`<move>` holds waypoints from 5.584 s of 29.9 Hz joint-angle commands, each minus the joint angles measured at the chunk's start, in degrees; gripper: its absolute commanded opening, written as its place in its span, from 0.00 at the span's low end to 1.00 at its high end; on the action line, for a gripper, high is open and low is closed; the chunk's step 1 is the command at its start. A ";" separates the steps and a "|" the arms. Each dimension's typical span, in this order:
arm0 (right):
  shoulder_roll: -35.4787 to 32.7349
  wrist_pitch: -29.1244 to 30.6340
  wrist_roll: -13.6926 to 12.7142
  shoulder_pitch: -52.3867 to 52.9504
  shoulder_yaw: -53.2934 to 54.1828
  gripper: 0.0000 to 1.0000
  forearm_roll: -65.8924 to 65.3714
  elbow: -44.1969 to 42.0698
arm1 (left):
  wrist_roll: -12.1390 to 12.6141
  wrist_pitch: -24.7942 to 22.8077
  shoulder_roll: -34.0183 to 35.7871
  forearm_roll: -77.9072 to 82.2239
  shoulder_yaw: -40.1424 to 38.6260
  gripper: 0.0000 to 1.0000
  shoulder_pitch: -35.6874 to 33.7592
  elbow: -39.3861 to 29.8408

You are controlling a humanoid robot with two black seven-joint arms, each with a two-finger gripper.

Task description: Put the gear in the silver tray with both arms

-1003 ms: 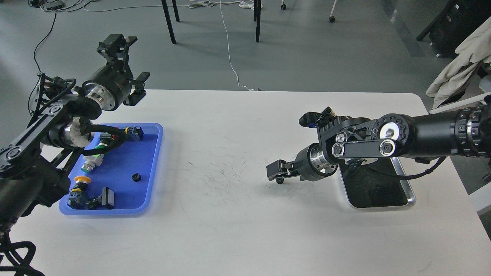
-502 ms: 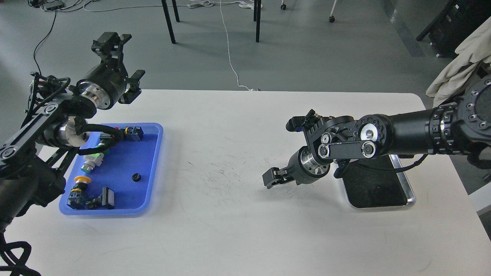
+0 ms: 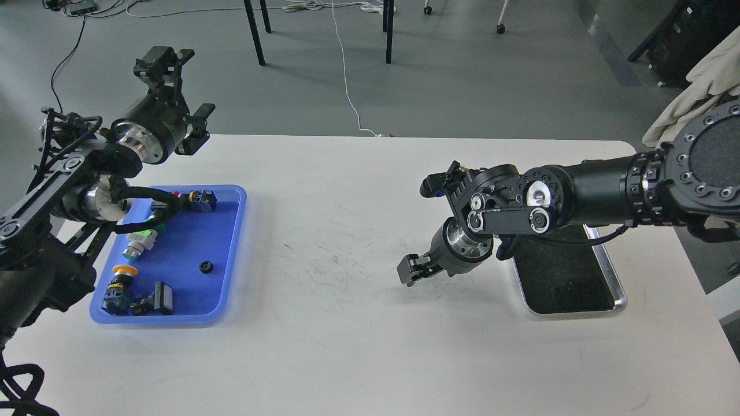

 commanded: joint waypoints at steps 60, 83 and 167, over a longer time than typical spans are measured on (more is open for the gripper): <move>0.02 -0.89 -0.73 -5.85 3.13 0.69 6.62 -6.55 | -0.57 0.00 0.61 0.00 -0.02 0.98 0.26 0.00; 0.02 -1.06 -3.28 -6.29 3.30 0.26 6.62 -7.34 | -0.75 0.00 0.53 0.00 -0.02 0.98 0.18 -0.09; -30.90 -0.63 -0.64 -15.34 36.41 0.95 -7.00 -9.72 | -0.40 0.09 0.61 0.26 1.83 0.98 -0.53 0.62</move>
